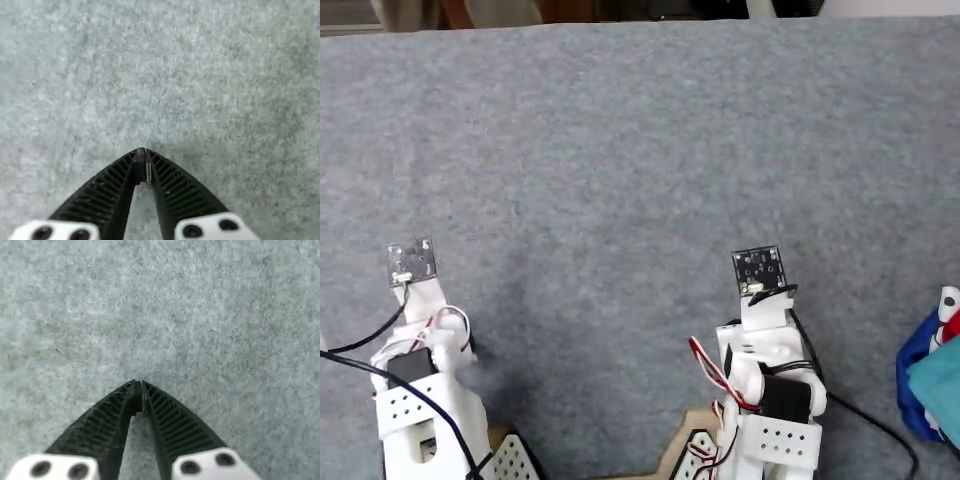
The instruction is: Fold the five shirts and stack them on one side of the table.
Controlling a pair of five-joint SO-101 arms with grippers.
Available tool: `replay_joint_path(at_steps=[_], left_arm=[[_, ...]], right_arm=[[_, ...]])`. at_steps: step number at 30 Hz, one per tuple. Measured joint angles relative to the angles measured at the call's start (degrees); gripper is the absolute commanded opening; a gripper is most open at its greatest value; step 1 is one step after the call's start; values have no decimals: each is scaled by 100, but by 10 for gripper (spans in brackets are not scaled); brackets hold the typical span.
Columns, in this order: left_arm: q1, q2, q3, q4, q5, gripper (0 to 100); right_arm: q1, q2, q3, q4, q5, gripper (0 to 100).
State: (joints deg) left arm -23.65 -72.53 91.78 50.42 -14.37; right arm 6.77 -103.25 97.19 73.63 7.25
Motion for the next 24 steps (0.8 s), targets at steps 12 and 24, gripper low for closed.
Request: replay_joint_path(at_steps=[12,24], left_arm=[[114,-9,62,9,114,20],[114,-9,62,9,114,20]], right_arm=[[0,0,0,0,0,7],[0,0,0,0,0,7]])
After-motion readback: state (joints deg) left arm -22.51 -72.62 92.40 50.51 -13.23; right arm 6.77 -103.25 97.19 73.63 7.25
